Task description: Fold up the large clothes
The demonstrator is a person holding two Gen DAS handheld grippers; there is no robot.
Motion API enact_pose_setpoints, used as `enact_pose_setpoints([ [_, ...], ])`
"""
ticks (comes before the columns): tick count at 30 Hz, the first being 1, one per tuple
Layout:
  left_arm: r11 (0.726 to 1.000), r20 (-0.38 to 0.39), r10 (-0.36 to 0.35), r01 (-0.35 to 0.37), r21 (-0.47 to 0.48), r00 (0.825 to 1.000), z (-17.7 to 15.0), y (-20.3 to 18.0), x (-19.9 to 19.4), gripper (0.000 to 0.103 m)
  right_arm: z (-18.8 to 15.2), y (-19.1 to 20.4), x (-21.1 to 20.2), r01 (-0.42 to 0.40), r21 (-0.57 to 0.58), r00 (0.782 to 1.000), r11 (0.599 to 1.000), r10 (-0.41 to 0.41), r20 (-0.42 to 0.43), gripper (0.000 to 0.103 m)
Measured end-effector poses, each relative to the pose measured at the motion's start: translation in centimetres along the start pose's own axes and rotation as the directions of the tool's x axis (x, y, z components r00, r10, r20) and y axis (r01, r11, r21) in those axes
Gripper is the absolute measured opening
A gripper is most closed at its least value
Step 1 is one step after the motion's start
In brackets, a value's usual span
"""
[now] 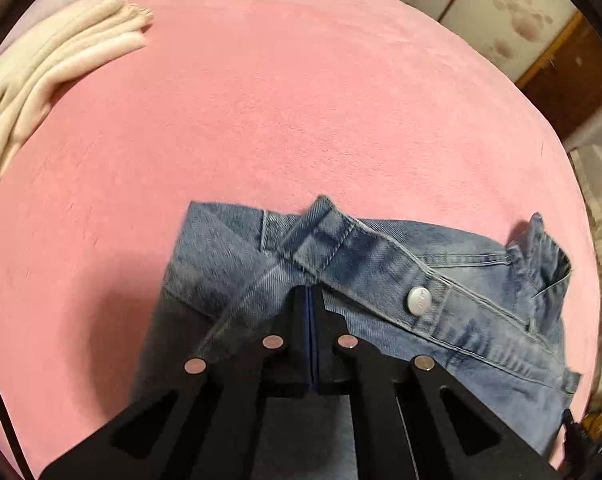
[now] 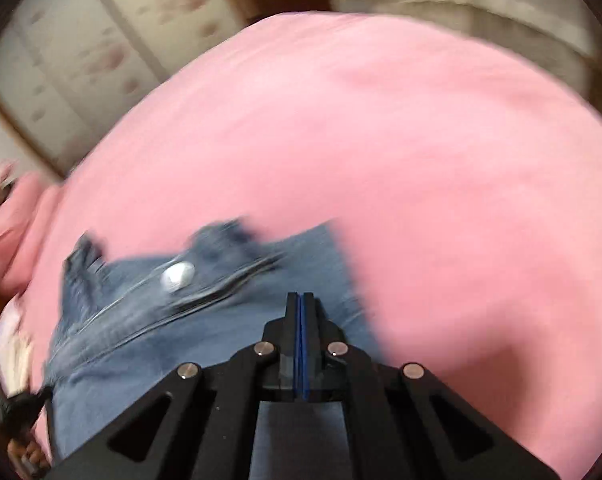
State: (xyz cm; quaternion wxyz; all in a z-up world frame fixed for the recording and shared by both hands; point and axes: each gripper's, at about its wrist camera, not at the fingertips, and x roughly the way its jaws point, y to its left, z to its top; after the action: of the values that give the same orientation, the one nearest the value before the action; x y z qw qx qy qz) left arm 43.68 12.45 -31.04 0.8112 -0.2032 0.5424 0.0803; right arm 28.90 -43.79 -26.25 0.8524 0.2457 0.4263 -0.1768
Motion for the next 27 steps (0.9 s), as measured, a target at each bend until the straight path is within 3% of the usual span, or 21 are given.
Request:
enact_pose_setpoints([
  [1, 1.000, -0.003, -0.006, 0.006, 0.027, 1.000, -0.4, -0.7, -0.6, 0.003, -0.2, 0.9, -0.4, -0.036, -0.001, 0.999, 0.999, 0.036, 0.004, 0.000],
  [3, 0.991, -0.054, -0.087, 0.092, 0.099, 0.995, -2.5, -4.4, -1.4, 0.003, -1.6, 4.2, -1.2, -0.131, -0.026, 0.991, 0.991, 0.131, 0.008, 0.000],
  [5, 0.971, -0.145, -0.177, 0.197, 0.138, 0.973, -4.0, -7.4, -1.5, 0.006, -4.4, 9.0, -1.1, -0.231, -0.063, 0.972, 0.971, 0.228, -0.055, 0.001],
  [7, 0.945, -0.265, -0.231, 0.281, 0.166, 0.936, -6.6, -11.1, -0.7, 0.006, -7.7, 13.1, 0.2, -0.367, -0.068, 0.918, 0.928, 0.349, -0.186, 0.001],
  [8, 0.939, -0.313, -0.229, 0.294, 0.177, 0.922, -7.9, -12.4, -0.1, 0.006, -9.9, 15.1, 1.1, -0.426, -0.057, 0.877, 0.903, 0.396, -0.271, 0.001],
  [9, 0.938, -0.327, -0.216, 0.289, 0.191, 0.920, -9.5, -13.2, 0.2, 0.006, -11.2, 16.2, 1.5, -0.439, -0.054, 0.861, 0.897, 0.402, -0.312, 0.001],
  [10, 0.940, -0.324, -0.188, 0.265, 0.214, 0.927, -10.0, -13.8, 0.7, 0.006, -12.5, 17.0, 1.6, -0.437, -0.062, 0.859, 0.897, 0.396, -0.325, 0.001],
  [11, 0.939, -0.311, -0.174, 0.252, 0.232, 0.934, -10.4, -13.7, 0.7, 0.006, -13.3, 17.2, 1.2, -0.425, -0.090, 0.873, 0.901, 0.381, -0.305, 0.000],
  [13, 0.935, -0.302, -0.160, 0.242, 0.258, 0.940, -10.6, -13.0, 0.7, 0.004, -13.4, 16.1, 1.1, -0.444, -0.084, 0.861, 0.892, 0.399, -0.314, 0.000],
  [14, 0.935, -0.283, -0.119, 0.204, 0.291, 0.952, -10.4, -12.2, 0.4, 0.001, -12.9, 14.5, 1.0, -0.449, -0.061, 0.855, 0.892, 0.409, -0.319, 0.000],
  [16, 0.928, -0.213, -0.042, 0.117, 0.354, 0.976, -9.0, -9.0, -0.6, 0.001, -11.0, 10.1, 0.3, -0.418, -0.062, 0.874, 0.906, 0.383, -0.299, 0.000],
  [17, 0.932, -0.237, -0.086, 0.162, 0.325, 0.968, -8.2, -7.2, -0.9, 0.001, -9.8, 7.7, -0.5, -0.358, -0.098, 0.906, 0.929, 0.320, -0.276, 0.000],
  [18, 0.948, -0.214, -0.007, 0.074, 0.309, 0.977, -7.4, -5.4, -1.2, 0.001, -8.9, 5.8, -1.3, -0.246, -0.150, 0.949, 0.958, 0.206, -0.240, 0.000],
  [19, 0.932, -0.152, 0.194, -0.134, 0.338, 0.969, -6.7, -3.4, -1.1, 0.002, -7.7, 2.8, -2.4, -0.127, -0.178, 0.978, 0.976, 0.093, -0.189, 0.000],
  [21, 0.883, -0.098, 0.368, -0.314, 0.347, 0.925, -5.8, -0.1, -0.9, 0.010, -6.0, -1.9, -3.7, 0.013, -0.128, 0.987, 0.992, -0.034, -0.159, 0.000],
  [22, 0.897, -0.119, 0.365, -0.315, 0.309, 0.923, -5.5, 1.3, -0.9, 0.011, -5.4, -3.4, -4.2, 0.099, -0.102, 0.981, 0.990, -0.114, -0.156, 0.000],
  [23, 0.934, -0.150, 0.306, -0.266, 0.238, 0.940, -5.2, 2.6, -1.4, 0.011, -5.1, -4.3, -4.4, 0.195, -0.098, 0.965, 0.976, -0.208, -0.156, 0.000],
  [26, 0.946, -0.153, 0.296, -0.268, 0.184, 0.943, -5.8, 2.3, -2.8, 0.012, -5.3, -3.2, -6.5, 0.164, -0.047, 0.982, 0.985, -0.167, -0.090, 0.000],
  [27, 0.951, -0.141, 0.264, -0.233, 0.202, 0.954, -6.4, 1.2, -3.8, 0.012, -5.7, -1.8, -7.0, 0.147, -0.055, 0.987, 0.988, -0.150, -0.062, 0.000],
])
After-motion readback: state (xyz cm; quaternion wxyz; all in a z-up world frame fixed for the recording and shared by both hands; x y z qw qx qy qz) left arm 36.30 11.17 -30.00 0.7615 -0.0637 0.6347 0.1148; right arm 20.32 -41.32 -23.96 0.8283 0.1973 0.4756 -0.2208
